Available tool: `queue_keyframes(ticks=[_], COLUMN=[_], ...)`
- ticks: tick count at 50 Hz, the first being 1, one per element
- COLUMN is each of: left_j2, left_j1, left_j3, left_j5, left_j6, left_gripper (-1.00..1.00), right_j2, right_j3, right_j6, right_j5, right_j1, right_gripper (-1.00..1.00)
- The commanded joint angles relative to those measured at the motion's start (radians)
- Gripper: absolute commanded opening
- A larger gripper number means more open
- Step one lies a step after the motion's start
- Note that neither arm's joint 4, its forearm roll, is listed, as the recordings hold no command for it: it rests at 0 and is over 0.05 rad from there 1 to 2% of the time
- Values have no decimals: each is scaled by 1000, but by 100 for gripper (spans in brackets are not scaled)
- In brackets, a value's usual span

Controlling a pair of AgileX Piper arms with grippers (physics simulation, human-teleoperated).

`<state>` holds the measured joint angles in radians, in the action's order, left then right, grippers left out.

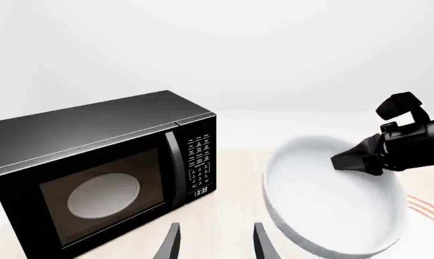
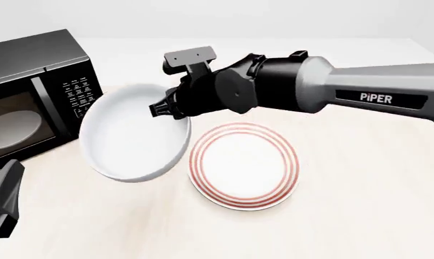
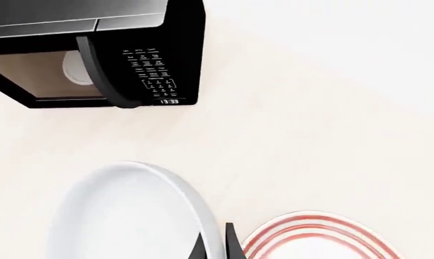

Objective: Put the white bowl to the right of the plate.

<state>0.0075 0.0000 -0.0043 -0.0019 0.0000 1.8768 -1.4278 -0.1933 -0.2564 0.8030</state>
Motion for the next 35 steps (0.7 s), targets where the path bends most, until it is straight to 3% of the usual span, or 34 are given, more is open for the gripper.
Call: queue_keyframes(ticks=[1,12,23,35], left_j2=[0,0,0,0], left_j1=[0,0,0,0], left_j3=[0,0,0,0], left_j5=[0,0,0,0], left_j6=[0,0,0,0], left_gripper=[100,100,100,100], right_j2=[-190,-357,-558,-690], right_j3=[168,373,598,751], right_j6=[5,-20,-60,-62], right_j5=[59,141,211,253], right_j1=[-142,-291,-494,-675], right_gripper=[-100,-100,-100,-100])
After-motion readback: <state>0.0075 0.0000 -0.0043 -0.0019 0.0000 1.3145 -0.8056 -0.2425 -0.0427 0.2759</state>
